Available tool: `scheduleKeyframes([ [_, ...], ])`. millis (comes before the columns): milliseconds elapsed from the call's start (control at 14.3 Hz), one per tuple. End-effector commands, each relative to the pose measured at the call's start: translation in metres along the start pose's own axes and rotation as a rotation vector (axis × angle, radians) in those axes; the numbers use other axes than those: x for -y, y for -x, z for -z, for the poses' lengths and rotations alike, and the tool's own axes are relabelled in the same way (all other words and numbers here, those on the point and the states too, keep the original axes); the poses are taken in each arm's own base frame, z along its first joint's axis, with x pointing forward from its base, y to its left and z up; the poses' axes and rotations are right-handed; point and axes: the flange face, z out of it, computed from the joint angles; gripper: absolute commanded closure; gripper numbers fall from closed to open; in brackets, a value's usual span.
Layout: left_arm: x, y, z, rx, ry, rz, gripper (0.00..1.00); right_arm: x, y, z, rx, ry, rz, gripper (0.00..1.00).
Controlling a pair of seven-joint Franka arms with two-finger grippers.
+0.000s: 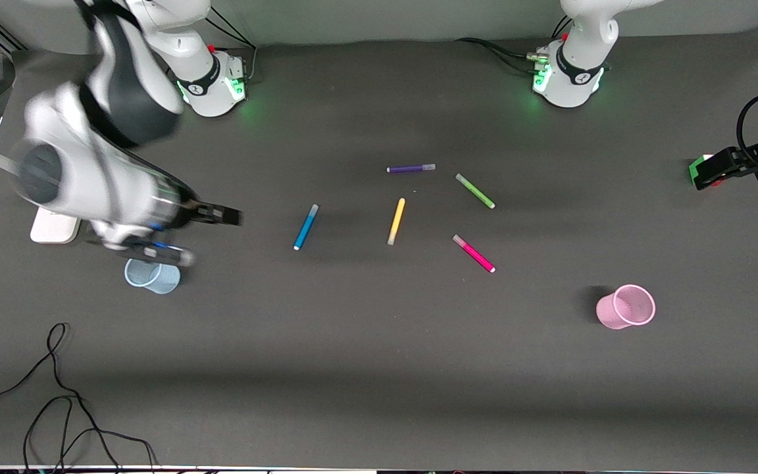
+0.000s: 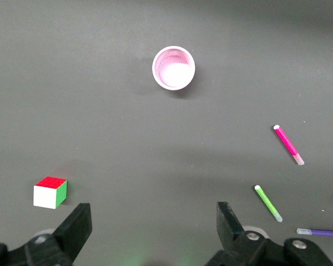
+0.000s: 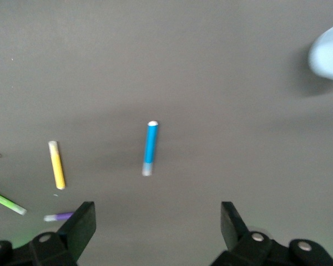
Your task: Place pink and blue markers in matching cups
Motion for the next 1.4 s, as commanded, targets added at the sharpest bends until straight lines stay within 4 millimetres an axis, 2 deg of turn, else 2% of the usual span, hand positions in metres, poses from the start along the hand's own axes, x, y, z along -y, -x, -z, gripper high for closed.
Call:
scheduleKeyframes([
  [0,0.001,-0.007,0.000,0.005,0.001,-0.017,0.00,0.051,-0.018,-0.090,0.064,-0.008,-0.111,0.00],
  [70,0.000,-0.014,-0.009,0.016,0.005,-0.019,0.00,0.061,-0.024,-0.121,0.070,-0.004,-0.123,0.00],
  [140,-0.002,-0.023,-0.015,0.019,0.010,-0.021,0.00,0.058,-0.032,-0.149,0.080,0.003,-0.134,0.00],
  [350,-0.021,-0.049,-0.049,0.062,0.027,-0.030,0.00,0.041,-0.042,-0.205,0.125,0.028,-0.173,0.02],
  [490,-0.057,-0.059,-0.078,0.096,0.031,0.018,0.00,0.029,-0.038,-0.233,0.139,0.042,-0.189,0.04],
  [560,-0.082,-0.060,-0.092,0.116,0.022,0.077,0.00,0.024,-0.035,-0.243,0.148,0.052,-0.194,0.06],
  [700,-0.133,-0.058,-0.123,0.134,0.000,0.174,0.00,0.019,-0.032,-0.252,0.156,0.059,-0.203,0.16],
  [910,-0.214,-0.044,-0.170,0.145,-0.033,0.304,0.00,0.015,-0.031,-0.261,0.141,0.050,-0.209,0.31],
  [1050,-0.259,-0.031,-0.202,0.163,-0.058,0.354,0.00,0.016,-0.032,-0.262,0.137,0.046,-0.208,0.46],
  [1120,-0.275,-0.025,-0.219,0.170,-0.070,0.382,0.00,0.016,-0.033,-0.263,0.129,0.040,-0.209,0.51],
  [1190,-0.288,-0.019,-0.235,0.172,-0.075,0.411,0.00,0.016,-0.034,-0.266,0.127,0.038,-0.211,0.61],
  [1330,-0.309,-0.008,-0.276,0.175,-0.083,0.446,0.00,0.015,-0.036,-0.267,0.125,0.037,-0.214,0.88],
])
